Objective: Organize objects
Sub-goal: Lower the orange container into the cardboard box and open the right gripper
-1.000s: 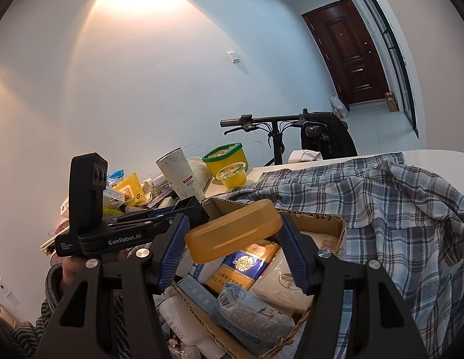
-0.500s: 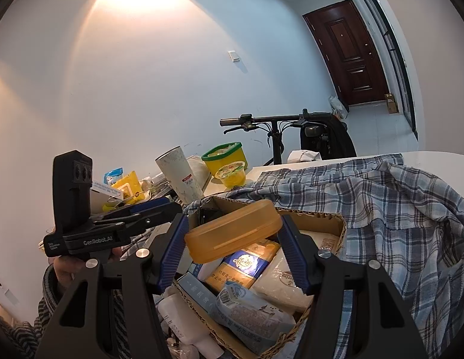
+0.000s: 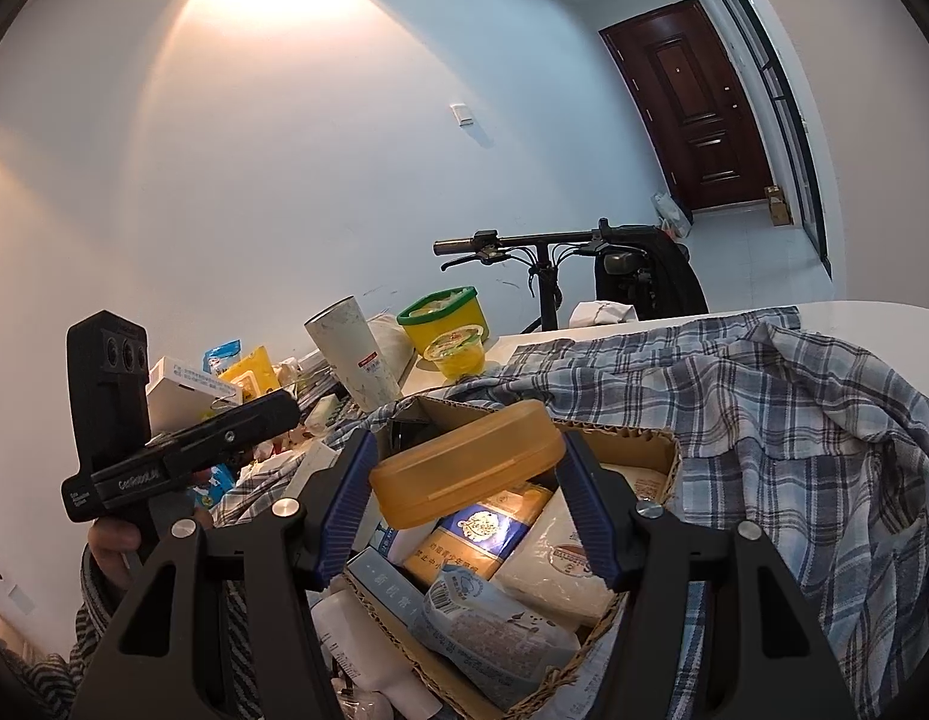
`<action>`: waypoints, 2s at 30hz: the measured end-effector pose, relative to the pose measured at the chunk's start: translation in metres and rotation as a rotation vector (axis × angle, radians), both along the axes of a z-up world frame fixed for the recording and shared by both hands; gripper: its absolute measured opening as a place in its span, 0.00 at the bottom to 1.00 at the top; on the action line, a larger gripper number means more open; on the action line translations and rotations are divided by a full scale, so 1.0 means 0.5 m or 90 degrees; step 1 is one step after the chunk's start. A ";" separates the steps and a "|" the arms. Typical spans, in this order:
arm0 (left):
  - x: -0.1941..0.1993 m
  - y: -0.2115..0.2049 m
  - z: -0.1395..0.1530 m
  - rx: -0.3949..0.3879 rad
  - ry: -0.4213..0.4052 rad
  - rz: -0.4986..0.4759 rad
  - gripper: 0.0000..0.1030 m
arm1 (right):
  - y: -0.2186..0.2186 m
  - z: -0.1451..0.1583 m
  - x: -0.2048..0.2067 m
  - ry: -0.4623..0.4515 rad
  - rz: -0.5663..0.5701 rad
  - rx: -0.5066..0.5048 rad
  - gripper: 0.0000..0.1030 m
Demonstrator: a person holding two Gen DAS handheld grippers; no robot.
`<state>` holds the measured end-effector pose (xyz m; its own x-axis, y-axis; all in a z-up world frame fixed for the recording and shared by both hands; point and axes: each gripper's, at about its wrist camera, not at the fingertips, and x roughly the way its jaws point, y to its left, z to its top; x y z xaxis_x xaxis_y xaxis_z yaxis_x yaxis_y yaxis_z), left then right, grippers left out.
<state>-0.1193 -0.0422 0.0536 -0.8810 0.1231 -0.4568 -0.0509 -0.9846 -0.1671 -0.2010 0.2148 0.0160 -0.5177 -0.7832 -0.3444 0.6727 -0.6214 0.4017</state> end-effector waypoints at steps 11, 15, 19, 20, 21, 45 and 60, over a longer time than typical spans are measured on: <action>0.005 0.008 -0.024 0.010 -0.006 0.003 1.00 | -0.012 0.006 0.016 0.021 0.006 0.018 0.59; 0.006 0.020 -0.026 -0.005 -0.006 0.002 1.00 | -0.009 0.006 0.015 0.017 0.002 0.018 0.59; 0.009 0.021 -0.024 -0.008 -0.001 0.002 1.00 | -0.006 0.014 0.017 0.021 -0.008 0.039 0.59; 0.009 0.020 -0.024 -0.008 -0.001 0.003 1.00 | -0.003 0.020 0.021 0.026 -0.009 0.042 0.59; 0.009 0.020 -0.024 -0.008 -0.001 0.003 1.00 | 0.001 0.025 0.024 0.029 -0.003 0.042 0.59; 0.019 0.023 -0.016 -0.013 0.008 0.005 1.00 | -0.007 0.016 0.038 0.059 0.011 0.088 0.59; 0.025 0.006 -0.009 0.017 0.014 0.008 1.00 | -0.082 0.004 0.000 0.027 0.071 0.105 0.59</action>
<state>-0.1070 -0.0391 0.0489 -0.8921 0.1237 -0.4346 -0.0422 -0.9804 -0.1924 -0.2010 0.1739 0.0178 -0.4477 -0.7715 -0.4521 0.7555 -0.5968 0.2703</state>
